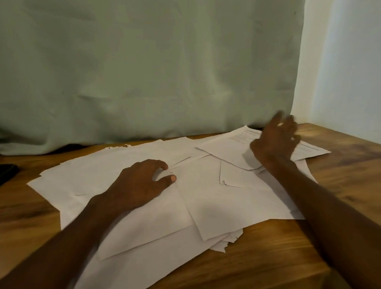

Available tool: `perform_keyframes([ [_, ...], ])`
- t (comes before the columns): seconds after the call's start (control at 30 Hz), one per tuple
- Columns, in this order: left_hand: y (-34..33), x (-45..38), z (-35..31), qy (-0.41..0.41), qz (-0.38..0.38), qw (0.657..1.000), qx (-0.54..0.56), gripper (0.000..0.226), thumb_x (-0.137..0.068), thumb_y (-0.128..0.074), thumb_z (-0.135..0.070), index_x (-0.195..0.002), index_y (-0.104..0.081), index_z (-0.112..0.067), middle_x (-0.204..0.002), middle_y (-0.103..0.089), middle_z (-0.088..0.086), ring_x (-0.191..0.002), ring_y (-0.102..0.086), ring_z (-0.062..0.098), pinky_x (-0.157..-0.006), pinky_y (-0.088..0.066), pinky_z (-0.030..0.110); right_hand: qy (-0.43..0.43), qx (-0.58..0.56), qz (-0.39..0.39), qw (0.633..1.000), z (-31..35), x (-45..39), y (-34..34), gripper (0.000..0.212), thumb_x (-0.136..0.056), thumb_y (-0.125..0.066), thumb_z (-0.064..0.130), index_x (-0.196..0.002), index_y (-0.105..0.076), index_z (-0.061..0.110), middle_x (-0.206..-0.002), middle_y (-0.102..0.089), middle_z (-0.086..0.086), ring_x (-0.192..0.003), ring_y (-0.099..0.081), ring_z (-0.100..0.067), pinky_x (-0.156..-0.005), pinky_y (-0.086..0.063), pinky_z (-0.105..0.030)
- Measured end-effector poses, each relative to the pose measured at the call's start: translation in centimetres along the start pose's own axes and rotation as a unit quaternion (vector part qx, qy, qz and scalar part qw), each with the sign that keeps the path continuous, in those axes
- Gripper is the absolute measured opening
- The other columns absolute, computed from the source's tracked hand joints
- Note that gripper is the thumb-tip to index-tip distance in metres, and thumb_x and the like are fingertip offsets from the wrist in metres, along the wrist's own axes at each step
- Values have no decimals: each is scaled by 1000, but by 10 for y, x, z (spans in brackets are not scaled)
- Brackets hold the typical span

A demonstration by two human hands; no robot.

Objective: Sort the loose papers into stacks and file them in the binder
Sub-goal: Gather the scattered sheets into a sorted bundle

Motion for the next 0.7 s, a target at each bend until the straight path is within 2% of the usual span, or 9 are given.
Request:
perform_keyframes([
  [0.1, 6, 0, -2, -2, -25, 1000, -13, 55, -95, -49, -66, -139, -53, -34, -147, -51, -10, -132, -47, 16, -113, -39, 41, 173, -120, 161, 964, 51, 30, -25, 46, -87, -73, 45, -127, -62, 26, -132, -61, 2, -124, -54, -22, -104, -43, -39],
  [0.17, 12, 2, 2, 16, -47, 997, -61, 61, -96, -49, -65, -145, -48, -30, -151, -47, -4, -136, -45, 20, -112, -39, 42, 242, -100, 271, 926, 74, 63, -45, 30, -88, -66, 56, -108, -70, 34, -111, -70, 15, -111, -61, -14, -98, -48, -36],
  [0.23, 17, 4, 10, 61, -52, 990, -113, 70, -95, -48, -69, -149, -43, -25, -150, -48, 2, -136, -46, 25, -110, -40, 44, 285, -57, 280, 915, 87, 79, -49, 23, -90, -64, 52, -97, -72, 31, -101, -71, 13, -103, -64, -15, -92, -49, -36],
  [0.3, 20, 5, 18, 84, -41, 989, -118, 65, -95, -45, -71, -140, -49, -23, -137, -58, 3, -124, -54, 25, -104, -44, 43, 304, -77, 241, 919, 97, 80, -40, 15, -92, -65, 43, -97, -73, 31, -105, -70, 14, -104, -63, -14, -93, -48, -36],
  [0.37, 24, 6, 17, 72, -47, 989, -122, 58, -94, -47, -71, -129, -56, -27, -126, -64, -2, -115, -58, 22, -99, -45, 42, 300, -151, 230, 913, 106, 79, -33, 12, -91, -67, 38, -101, -73, 34, -112, -69, 16, -107, -62, -11, -98, -48, -38],
  [0.47, 35, 9, 9, 44, -105, 986, -124, 41, -91, -59, -65, -119, -64, -35, -112, -69, -6, -105, -63, 20, -86, -50, 36, 306, -225, 243, 893, 125, 85, -38, 6, -88, -68, 33, -91, -73, 33, -101, -71, 19, -97, -65, -8, -94, -53, -40],
  [0.57, 62, 9, 4, 15, -208, 974, -93, 18, -97, -62, -43, -102, -74, -30, -97, -73, -4, -90, -66, 22, -72, -51, 34, 307, -241, 209, 897, 145, 73, -42, 20, -89, -70, 31, -109, -69, 32, -99, -70, 14, -93, -65, -10, -90, -54, -36],
  [0.63, 100, 20, 7, 0, -326, 945, 16, 15, -98, -63, -34, -95, -75, -25, -88, -74, -4, -78, -67, 16, -69, -54, 34, 228, -335, 209, 890, 153, 56, -41, 36, -91, -71, 35, -125, -62, 28, -103, -71, 7, -93, -65, -11, -87, -52, -28],
  [0.7, 133, 31, 25, 21, -406, 889, 211, 14, -99, -65, -28, -88, -72, -21, -80, -70, -12, -68, -63, -1, -68, -52, 20, 110, -489, 241, 831, 157, 49, -43, 55, -89, -72, 49, -136, -56, 25, -111, -70, 2, -103, -67, -13, -95, -54, -32],
])
Point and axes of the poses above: each hand's wrist, its own x-axis away from the middle knuckle, its own y-axis out of the back of the hand, z = x × y, the point moved 8 cm from there along -x, towards the middle knuckle
